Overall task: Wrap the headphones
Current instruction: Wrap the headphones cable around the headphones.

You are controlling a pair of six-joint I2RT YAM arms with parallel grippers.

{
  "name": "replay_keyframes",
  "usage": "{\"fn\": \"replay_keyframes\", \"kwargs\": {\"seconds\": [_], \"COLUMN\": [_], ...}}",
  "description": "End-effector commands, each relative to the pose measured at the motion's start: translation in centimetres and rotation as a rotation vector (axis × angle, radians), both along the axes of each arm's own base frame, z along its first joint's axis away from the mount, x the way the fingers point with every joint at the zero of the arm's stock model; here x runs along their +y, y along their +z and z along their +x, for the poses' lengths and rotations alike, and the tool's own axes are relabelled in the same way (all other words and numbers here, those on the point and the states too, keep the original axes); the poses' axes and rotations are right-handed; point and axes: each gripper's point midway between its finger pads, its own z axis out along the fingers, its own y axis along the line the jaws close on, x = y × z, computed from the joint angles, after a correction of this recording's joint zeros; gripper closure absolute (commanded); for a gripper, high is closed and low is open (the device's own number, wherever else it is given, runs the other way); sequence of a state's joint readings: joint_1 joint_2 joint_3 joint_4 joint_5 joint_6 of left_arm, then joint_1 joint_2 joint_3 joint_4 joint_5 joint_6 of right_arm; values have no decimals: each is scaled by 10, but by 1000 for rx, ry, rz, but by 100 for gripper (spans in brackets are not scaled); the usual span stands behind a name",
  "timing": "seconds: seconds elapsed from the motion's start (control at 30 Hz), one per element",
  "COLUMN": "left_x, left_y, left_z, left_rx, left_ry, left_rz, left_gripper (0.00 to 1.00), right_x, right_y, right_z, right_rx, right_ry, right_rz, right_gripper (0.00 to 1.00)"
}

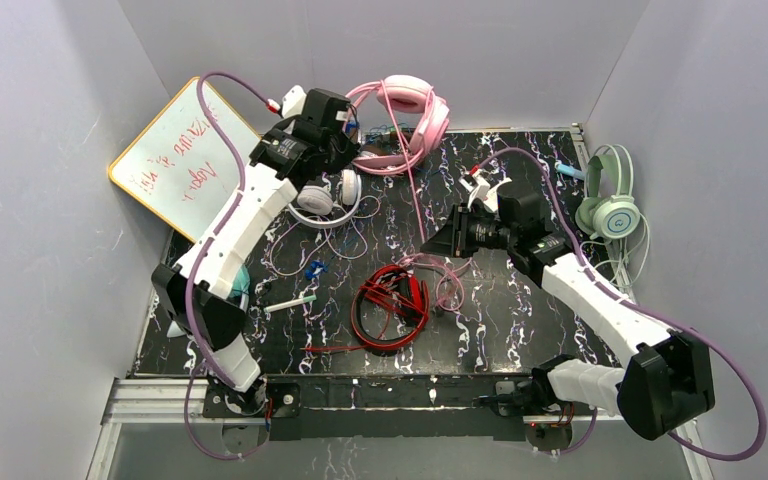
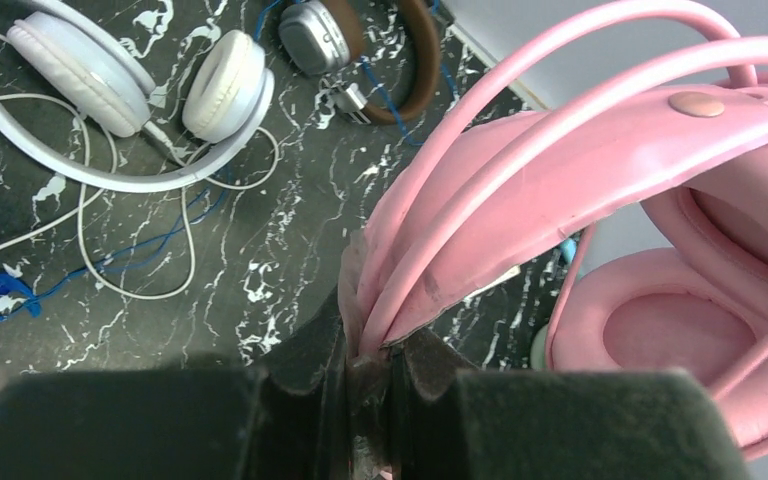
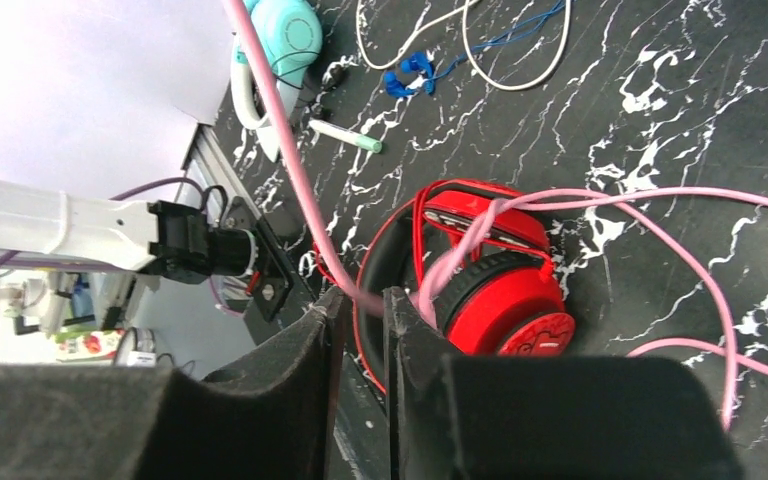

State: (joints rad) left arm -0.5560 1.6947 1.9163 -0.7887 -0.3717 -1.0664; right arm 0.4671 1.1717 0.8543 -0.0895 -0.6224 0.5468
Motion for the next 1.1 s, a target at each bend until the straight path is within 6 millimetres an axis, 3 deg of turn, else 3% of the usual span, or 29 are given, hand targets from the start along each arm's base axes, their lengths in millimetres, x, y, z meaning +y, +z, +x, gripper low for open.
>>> {"fn": "replay_keyframes", "kwargs": {"seconds": [0.0,0.13,0.27,0.4,0.53,0.77,1.07], "left_x": [9,4,5,7,6,-4,-9], "left_y": [107,115,124,133,139,147,143], "left_z": [-16,-24,-28,-31,-33,-33,-34], "left_rx": [-226,-224,-238,-256,-266,-261,-244], "left_ry": [17,-24,-34,-39,-44,-77,-82], "left_rz": [-218,-248,-256,-262,-273,-317,-347], "left_gripper": [100,100,100,100,100,100,100], "right_x": [-1,-2,-3,-10,-15,1,44], "right_y": [-7,-6,-12,-16,-7,10,33], "right_z": [4,6,6,15,25,42,65], "right_rx": [-85,-131,-153,-200,-282,-239,-229], "right_ry": [15,22,34,-7,-51,-103,-161], "right_rz": [-29,-37,-51,-93,-115,-1,118], "right_gripper": [68,55,31,23,11,5,4]}}
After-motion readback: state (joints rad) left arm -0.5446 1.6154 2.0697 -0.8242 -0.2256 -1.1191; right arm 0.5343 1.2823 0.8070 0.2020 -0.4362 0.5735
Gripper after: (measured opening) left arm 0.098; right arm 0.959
